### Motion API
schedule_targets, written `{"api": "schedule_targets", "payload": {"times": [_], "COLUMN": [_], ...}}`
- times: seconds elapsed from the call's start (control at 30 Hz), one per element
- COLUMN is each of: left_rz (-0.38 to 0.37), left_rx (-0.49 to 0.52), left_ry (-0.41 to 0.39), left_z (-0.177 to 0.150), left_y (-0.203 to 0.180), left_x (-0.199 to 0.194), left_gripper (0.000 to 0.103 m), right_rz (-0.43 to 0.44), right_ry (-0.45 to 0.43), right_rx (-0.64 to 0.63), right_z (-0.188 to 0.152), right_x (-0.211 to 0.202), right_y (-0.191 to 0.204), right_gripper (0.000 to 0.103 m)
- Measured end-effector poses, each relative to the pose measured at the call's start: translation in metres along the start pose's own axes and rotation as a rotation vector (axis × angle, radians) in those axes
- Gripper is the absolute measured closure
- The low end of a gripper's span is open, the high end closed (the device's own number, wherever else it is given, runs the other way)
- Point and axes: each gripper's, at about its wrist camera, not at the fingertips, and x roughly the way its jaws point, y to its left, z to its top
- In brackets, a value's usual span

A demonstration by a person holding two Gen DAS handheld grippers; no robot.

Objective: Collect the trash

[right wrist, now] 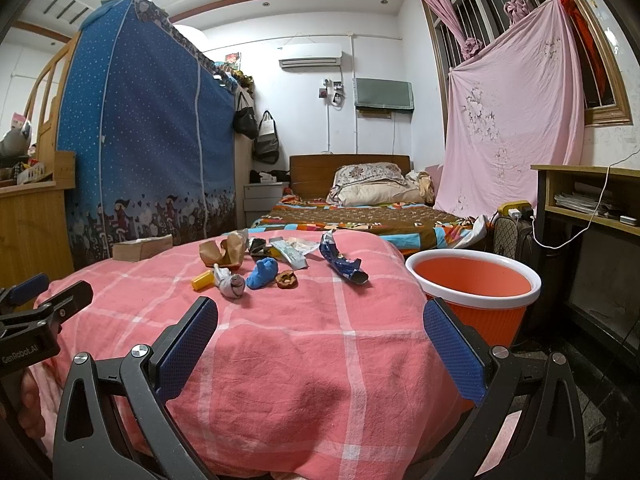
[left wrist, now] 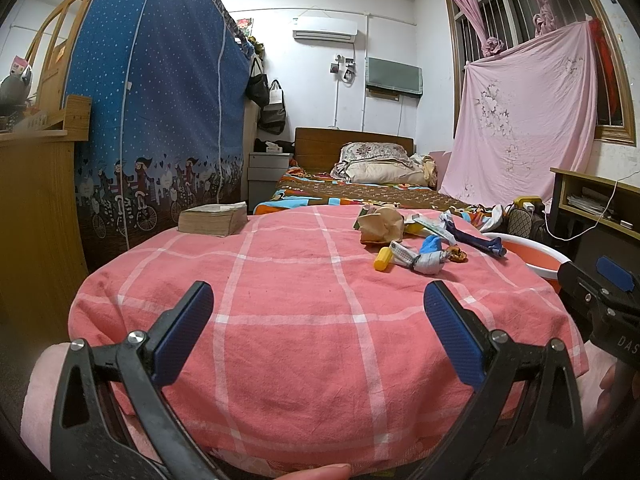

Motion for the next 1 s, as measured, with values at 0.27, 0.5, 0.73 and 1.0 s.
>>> {"api": "schedule_targets", "payload": {"times": [0.27, 0.5, 0.73, 1.0], "left_rz": [0.000, 0.001, 0.001, 0.003], "left_rx": [0.000, 0.002, 0.001, 0.003], "left_ry": [0.002, 0.001, 0.003, 0.004], "left_z": [-0.0001, -0.0007, -0.0004, 0.0049], "left_y": [-0.0007, -0.0008, -0.0006, 0.0012], "left_x": [0.0009, 0.0007, 0.0012, 0.0014], "left_gripper": [0.015, 0.015, 0.015, 0.015], "right_rz": [0.000, 0.000, 0.000, 0.013], "right_ry": [0.001, 0.002, 0.004, 0.044], "right_rx": [0.001, 0.001, 0.001, 0.025], "right_z": [-0.0002, -0.0001, 0.0006, -0.0024], "right_x": [0.0000, 0.0004, 0.0008, 0.0084], "right_y": [0.0008, 0.0000, -0.0006, -0.0031], "right_gripper": [0.000, 0.000, 0.000, 0.000]}}
